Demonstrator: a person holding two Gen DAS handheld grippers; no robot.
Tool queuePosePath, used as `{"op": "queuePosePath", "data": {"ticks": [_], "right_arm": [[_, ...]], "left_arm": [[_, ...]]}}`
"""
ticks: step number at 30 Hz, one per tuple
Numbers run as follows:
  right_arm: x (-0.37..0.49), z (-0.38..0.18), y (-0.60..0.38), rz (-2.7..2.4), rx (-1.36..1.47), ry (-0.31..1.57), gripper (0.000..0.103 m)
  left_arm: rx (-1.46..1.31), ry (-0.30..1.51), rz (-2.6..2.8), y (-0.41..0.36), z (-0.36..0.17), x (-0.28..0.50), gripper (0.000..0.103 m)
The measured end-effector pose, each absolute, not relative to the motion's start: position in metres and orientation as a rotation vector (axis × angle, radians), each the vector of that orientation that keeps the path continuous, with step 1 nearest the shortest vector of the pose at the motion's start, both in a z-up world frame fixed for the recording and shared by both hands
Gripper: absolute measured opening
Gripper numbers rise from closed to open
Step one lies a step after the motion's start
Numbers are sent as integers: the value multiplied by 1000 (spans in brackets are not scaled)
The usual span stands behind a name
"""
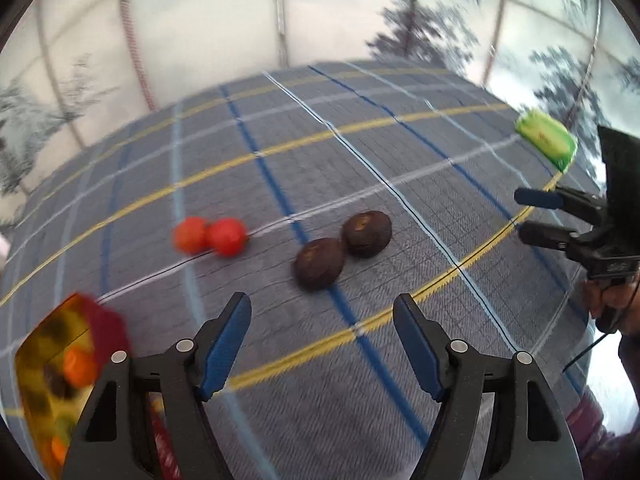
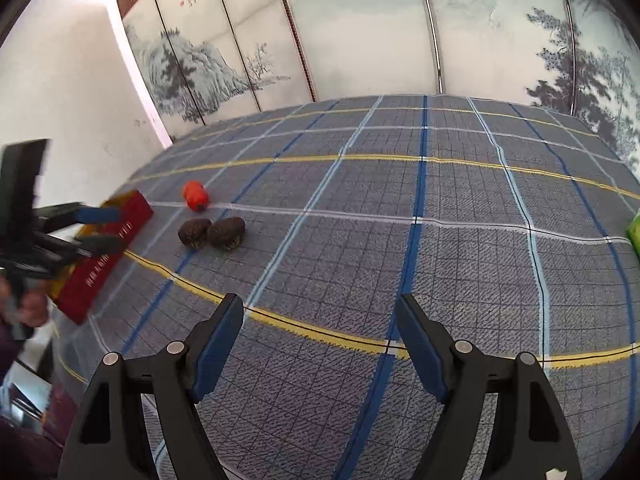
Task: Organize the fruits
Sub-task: 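Move the left tool to a dark brown fruit and grasp it, then carry the dark brown fruit over the tin with the left tool while the right tool grasps a red tomato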
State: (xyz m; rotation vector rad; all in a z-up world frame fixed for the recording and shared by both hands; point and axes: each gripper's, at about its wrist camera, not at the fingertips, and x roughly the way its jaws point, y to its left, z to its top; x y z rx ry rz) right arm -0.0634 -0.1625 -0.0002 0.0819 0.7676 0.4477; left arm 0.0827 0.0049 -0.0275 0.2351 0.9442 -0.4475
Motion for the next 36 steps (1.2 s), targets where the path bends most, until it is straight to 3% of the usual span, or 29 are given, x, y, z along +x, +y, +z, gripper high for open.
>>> {"op": "queuePosePath", "data": {"ticks": [7, 8, 9, 11, 20, 27, 36], "right_arm": [[-63, 1, -168, 510, 137, 745, 76], [-63, 1, -169, 518, 139, 744, 76], [-64, 1, -168, 527, 139, 742, 76], [-63, 1, -168, 536, 139, 739, 77], [-57, 9, -163, 575, 119, 750, 77], [-10, 52, -68, 862, -106, 778, 77], [58, 5, 57, 944, -370, 900, 72]], "left_arm": [[300, 993, -457, -13, -54, 118, 70], [291, 1010, -467, -14, -58, 122, 65], [272, 1039, -482, -13, -62, 126, 51], [256, 1039, -487, -12, -65, 126, 33], [35, 1023, -343, 11, -45, 69, 33], [-37, 965, -245, 51, -10, 33, 33], [-5, 918, -195, 80, 8, 8, 33]]}}
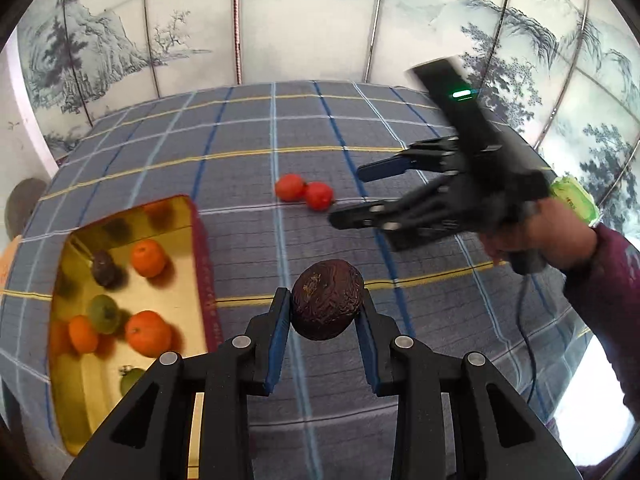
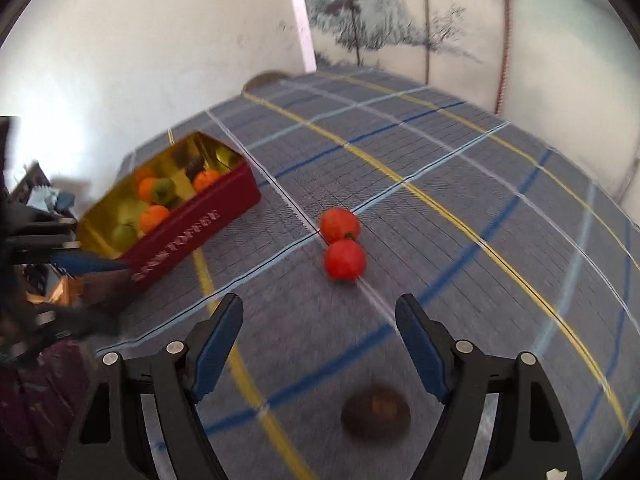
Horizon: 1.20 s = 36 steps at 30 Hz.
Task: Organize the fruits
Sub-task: 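Carry the dark brown fruit over the tin with the left tool while the right tool grasps a red tomato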
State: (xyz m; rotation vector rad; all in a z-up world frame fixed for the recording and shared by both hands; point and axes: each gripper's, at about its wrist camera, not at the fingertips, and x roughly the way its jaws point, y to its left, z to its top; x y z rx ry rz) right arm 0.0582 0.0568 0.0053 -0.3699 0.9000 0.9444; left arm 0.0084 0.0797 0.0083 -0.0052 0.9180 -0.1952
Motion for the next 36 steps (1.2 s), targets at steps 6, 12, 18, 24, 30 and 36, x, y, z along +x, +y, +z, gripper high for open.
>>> {"op": "queuePosePath", "data": {"ticks": [6, 12, 18, 24, 30, 36], "right_arm": [[81, -13, 80, 906, -409, 944, 60], [86, -21, 85, 865, -419, 984, 27], [56, 15, 23, 802, -223, 872, 27], [12, 37, -85, 602, -25, 772, 28], [1, 17, -154, 420, 23, 817, 28], [-8, 7, -169, 384, 74, 816, 28]], "left_arm": [[-44, 920, -183, 99, 10, 6, 33], [-69, 912, -146, 111, 9, 1, 33], [-49, 886, -75, 121, 11, -6, 33], [6, 864, 1, 131, 9, -13, 33], [48, 858, 60, 141, 1, -15, 33], [71, 869, 108, 153, -9, -16, 33]]}}
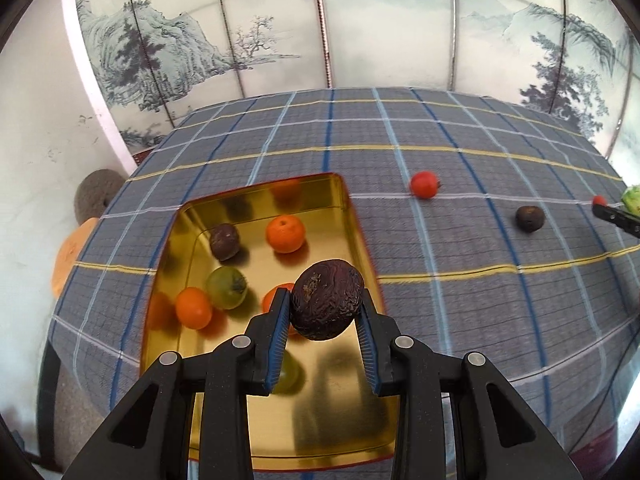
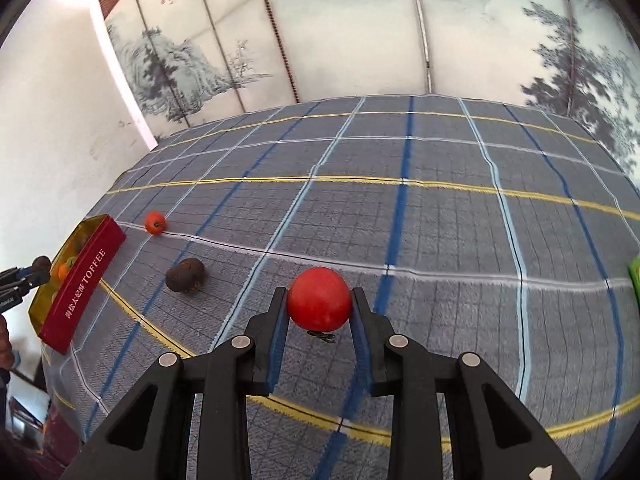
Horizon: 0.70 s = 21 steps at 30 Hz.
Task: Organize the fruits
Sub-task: 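Carry the dark brown fruit over the tin with the left tool while the right tool grasps a red tomato, then lower the dark brown fruit into the tin and open the left tool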
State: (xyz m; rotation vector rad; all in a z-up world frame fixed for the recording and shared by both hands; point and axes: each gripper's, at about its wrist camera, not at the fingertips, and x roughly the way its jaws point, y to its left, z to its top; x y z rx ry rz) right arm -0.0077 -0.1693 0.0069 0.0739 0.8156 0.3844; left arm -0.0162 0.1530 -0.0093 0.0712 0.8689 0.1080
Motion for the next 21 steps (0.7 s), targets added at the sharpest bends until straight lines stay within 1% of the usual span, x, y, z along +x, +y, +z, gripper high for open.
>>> {"op": "queuePosePath", "data": {"ticks": [13, 21], "right_arm": [[-23, 21, -149, 434, 76, 789, 28], [-29, 32, -137, 453, 68, 773, 28]], "left_arm": [[39, 918, 197, 191, -35, -17, 34], [37, 917, 239, 207, -41, -25, 34]]}}
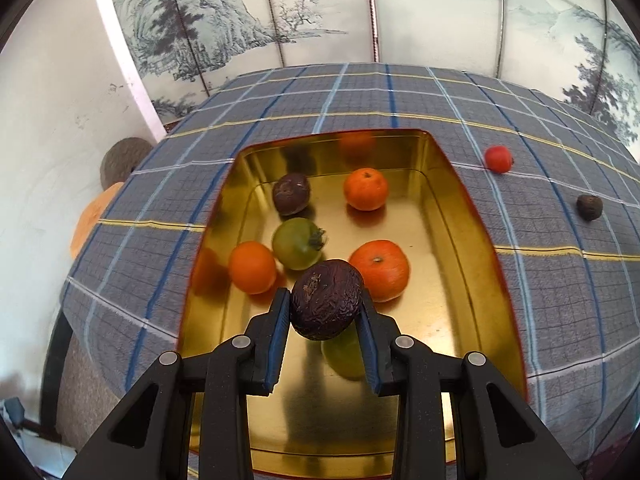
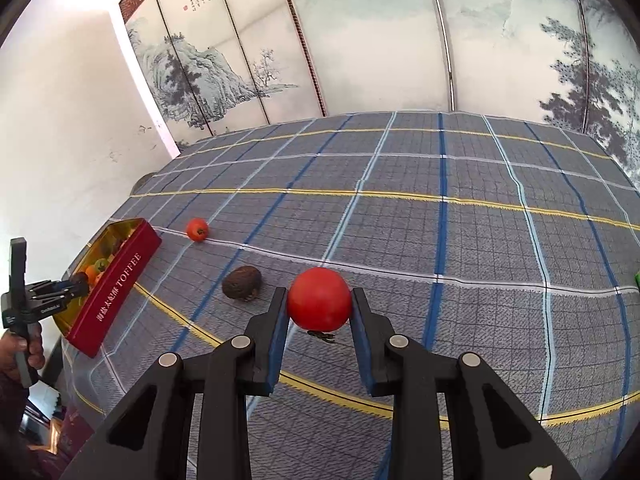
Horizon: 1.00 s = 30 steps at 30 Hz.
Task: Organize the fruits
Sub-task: 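Lower the dark brown fruit into the tin and open the left tool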
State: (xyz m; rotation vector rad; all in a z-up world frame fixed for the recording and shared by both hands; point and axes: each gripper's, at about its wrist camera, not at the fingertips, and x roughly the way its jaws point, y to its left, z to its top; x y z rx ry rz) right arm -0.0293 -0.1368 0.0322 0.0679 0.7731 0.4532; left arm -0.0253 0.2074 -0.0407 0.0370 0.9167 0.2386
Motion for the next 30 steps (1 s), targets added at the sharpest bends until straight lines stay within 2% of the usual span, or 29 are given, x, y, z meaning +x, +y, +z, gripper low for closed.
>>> {"op": "queuePosePath", "data": {"ticks": [13, 16, 18, 26, 30], "right_arm": [[-33, 37, -128, 458, 62, 767, 28], [-35, 41, -128, 461, 62, 763, 28], [-35, 42, -126, 466, 58, 760, 28], [-43, 54, -81, 584, 45, 747, 28], [-45, 61, -28, 727, 47, 752, 28]], "left_arm": [[7, 905, 276, 221, -40, -31, 35], [12, 907, 277, 219, -37, -32, 43], [-1, 893, 270, 220, -33, -35, 57], [-12, 832, 271, 225, -17, -53, 58], [-28, 809, 299, 229, -10, -65, 59]]}}
